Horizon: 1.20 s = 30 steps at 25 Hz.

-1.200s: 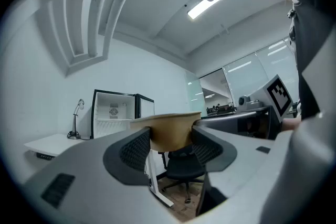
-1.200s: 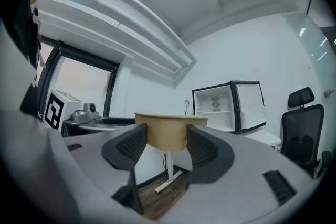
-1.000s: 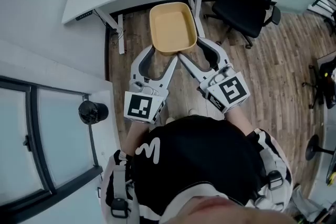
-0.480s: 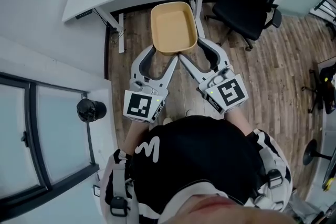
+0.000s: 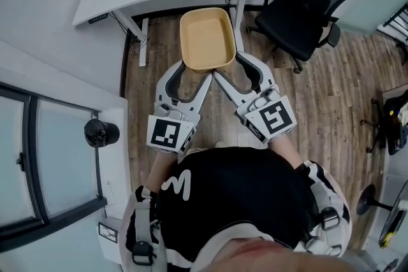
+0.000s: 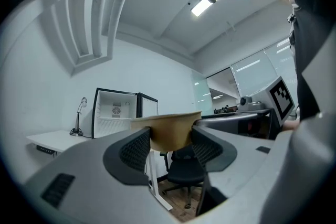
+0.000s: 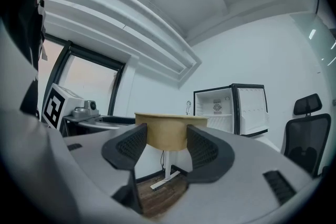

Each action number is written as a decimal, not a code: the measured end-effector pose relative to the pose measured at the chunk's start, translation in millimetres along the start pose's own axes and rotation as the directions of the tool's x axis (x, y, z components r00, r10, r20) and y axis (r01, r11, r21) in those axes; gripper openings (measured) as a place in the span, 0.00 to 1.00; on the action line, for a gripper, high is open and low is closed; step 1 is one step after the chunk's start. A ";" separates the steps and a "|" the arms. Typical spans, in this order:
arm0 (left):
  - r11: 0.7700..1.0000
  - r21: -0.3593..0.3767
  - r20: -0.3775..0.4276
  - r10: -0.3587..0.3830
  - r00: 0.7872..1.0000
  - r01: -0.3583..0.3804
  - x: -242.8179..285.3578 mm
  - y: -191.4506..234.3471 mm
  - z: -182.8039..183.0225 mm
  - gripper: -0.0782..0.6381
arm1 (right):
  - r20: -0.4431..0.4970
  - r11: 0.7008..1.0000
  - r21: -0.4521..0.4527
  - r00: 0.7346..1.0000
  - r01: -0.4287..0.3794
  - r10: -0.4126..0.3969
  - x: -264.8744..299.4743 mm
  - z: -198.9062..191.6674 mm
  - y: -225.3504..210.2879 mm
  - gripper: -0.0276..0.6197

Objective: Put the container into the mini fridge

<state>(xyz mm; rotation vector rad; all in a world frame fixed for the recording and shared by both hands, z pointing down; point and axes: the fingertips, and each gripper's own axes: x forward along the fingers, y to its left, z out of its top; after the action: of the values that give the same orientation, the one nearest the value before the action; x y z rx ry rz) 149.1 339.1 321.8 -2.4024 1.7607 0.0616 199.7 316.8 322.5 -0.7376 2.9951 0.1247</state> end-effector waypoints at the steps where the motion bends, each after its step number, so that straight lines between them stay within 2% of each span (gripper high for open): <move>1: 1.000 -0.002 -0.001 0.008 1.000 -0.008 1.8 -1.8 -0.6 0.46 | 0.004 1.000 -0.005 1.000 -0.010 0.010 -0.9 0.7 -2.0 0.43; 5: 0.999 0.003 -0.003 0.034 0.999 -0.034 9.6 -9.5 -1.2 0.46 | 0.016 0.999 -0.016 0.999 -0.041 0.042 -5.2 2.6 -11.3 0.43; 14: 0.999 0.002 -0.009 0.050 0.999 -0.050 20.7 -10.1 -2.6 0.46 | 0.002 0.999 0.004 0.999 -0.054 0.054 -3.8 -0.6 -23.1 0.43; 23: 1.000 0.010 0.007 0.025 1.000 -0.025 37.5 14.7 -4.0 0.46 | 0.027 1.000 -0.010 0.999 -0.029 0.029 22.6 0.6 -35.1 0.43; 30: 1.000 0.009 0.010 0.009 1.000 -0.009 57.5 49.5 -7.1 0.46 | 0.034 1.000 -0.009 0.999 -0.016 0.016 59.7 0.4 -48.1 0.43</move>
<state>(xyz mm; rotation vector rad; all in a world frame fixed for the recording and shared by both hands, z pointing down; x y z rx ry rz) 119.2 269.2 316.2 -2.3840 1.7639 0.0671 169.2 246.8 314.7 -0.7054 2.9701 0.1496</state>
